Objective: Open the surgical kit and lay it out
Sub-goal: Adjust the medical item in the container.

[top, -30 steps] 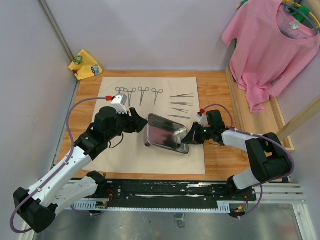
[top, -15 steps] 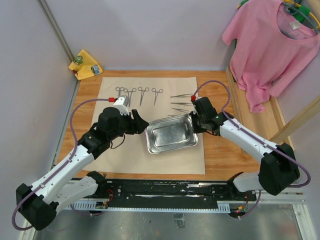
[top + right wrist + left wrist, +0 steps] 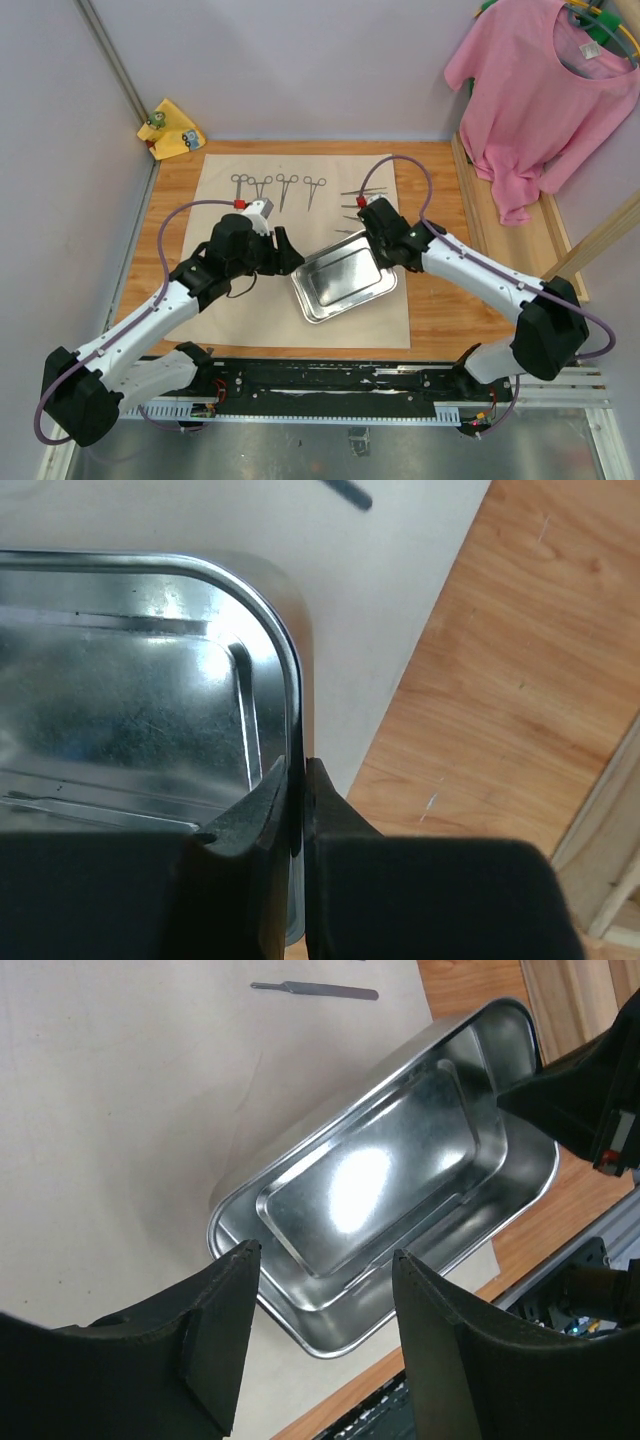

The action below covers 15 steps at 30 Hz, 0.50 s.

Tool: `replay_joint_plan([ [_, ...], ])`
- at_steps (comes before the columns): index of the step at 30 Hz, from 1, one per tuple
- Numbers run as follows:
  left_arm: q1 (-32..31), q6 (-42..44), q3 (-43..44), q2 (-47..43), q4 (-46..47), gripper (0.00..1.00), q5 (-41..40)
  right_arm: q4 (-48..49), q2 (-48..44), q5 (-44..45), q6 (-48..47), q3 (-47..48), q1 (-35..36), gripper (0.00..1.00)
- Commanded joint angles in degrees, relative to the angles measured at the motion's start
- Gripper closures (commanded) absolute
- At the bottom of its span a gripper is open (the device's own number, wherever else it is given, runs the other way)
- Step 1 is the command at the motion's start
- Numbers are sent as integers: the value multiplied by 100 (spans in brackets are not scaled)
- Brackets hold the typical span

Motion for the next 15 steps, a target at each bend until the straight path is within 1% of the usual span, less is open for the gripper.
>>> replay_joint_plan([
  [1, 43, 179, 63, -37, 14, 41, 113, -967, 635, -600, -382, 1100, -199, 99],
  [3, 43, 223, 153, -39, -103, 41, 86, -1536, 1013, -1548, -404, 1518, -467, 99],
  [6, 43, 300, 319, -48, -289, 41, 37, -2217, 1477, -2353, -550, 1921, -696, 99],
  [9, 43, 350, 444, -65, -386, 40, 16, -2899, 1798, -2725, -672, 2285, -861, 99],
  [12, 43, 335, 438, -83, -332, 40, 77, -3778, 2244, -3105, -950, 2691, -897, 99],
  [15, 43, 298, 399, -41, -199, 40, 263, -4211, 2492, -3594, -1134, 2694, -1053, 99],
])
